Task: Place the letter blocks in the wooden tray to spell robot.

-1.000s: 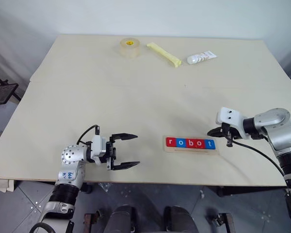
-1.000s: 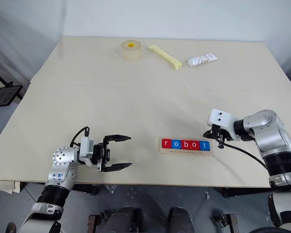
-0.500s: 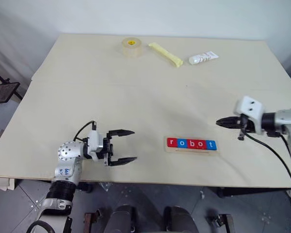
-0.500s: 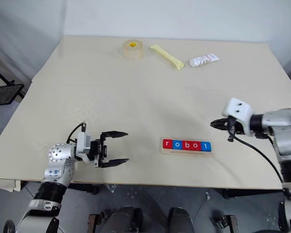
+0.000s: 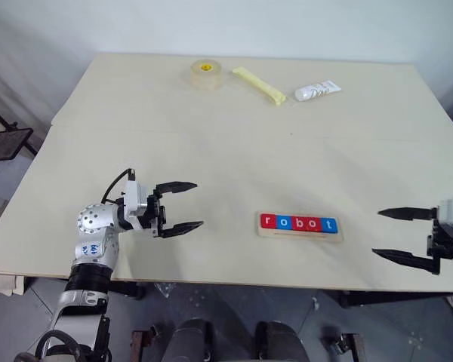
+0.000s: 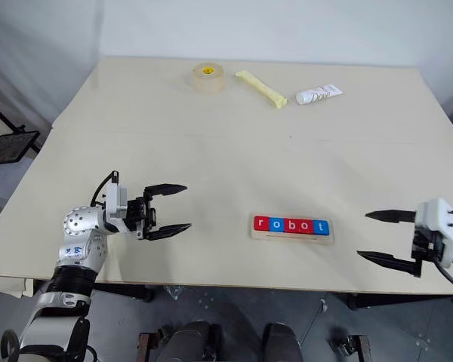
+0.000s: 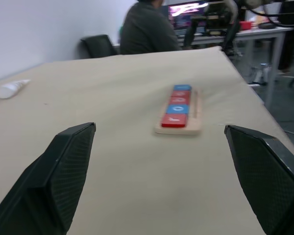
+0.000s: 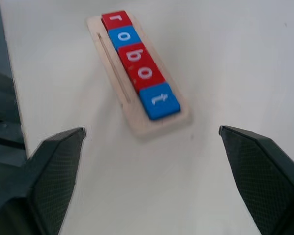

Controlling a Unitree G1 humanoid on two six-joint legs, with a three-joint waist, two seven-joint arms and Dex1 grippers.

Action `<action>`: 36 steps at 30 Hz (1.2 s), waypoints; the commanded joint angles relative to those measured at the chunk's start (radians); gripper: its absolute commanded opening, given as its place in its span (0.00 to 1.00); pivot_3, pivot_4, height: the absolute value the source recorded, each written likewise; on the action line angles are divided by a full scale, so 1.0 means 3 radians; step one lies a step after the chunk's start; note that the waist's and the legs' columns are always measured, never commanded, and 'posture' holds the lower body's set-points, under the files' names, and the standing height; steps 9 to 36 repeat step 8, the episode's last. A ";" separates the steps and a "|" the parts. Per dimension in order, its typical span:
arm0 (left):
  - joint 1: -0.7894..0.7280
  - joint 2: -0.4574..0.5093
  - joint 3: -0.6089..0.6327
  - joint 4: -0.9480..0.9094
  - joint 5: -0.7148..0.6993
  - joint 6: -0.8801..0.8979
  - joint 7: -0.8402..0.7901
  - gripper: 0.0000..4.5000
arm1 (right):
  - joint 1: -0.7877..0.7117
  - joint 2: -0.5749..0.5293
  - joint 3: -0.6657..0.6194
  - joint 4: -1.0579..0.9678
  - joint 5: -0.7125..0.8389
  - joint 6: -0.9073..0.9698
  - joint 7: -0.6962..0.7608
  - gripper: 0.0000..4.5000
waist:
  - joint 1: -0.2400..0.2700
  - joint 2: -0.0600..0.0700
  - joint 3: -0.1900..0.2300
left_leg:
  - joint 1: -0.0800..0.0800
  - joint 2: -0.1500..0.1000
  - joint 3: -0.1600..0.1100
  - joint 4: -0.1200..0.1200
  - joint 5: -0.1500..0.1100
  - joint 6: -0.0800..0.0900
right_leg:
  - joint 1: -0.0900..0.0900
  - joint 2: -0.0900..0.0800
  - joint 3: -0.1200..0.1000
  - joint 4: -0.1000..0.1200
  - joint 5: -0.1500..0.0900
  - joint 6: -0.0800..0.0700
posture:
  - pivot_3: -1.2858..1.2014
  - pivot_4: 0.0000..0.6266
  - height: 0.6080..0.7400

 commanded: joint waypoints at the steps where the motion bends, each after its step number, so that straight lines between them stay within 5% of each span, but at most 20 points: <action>1: -0.0074 0.0053 0.0108 0.0081 -0.0104 0.0036 -0.0151 1.00 | -0.0069 -0.0178 -0.0131 0.0216 0.0195 -0.0164 0.0258 0.99 | -0.0007 -0.0001 0.0001 | 0.0000 0.0000 0.0002 0.0000 0.0000 0.0000 | 0.0000 0.0000 0.0000 -0.0001 0.0000 0.0000 | 0.52 0.24 1.00; 36: -0.0147 0.0019 0.0153 0.0117 -0.0141 0.0094 -0.0279 1.00 | 0.0022 -0.0386 -0.0001 0.0508 0.0417 -0.0371 0.0258 0.99 | 0.0002 -0.0002 0.0001 | 0.0004 0.0001 -0.0003 0.0001 0.0000 0.0001 | 0.0010 -0.0001 -0.0004 -0.0006 0.0000 0.0000 | 0.52 0.24 1.00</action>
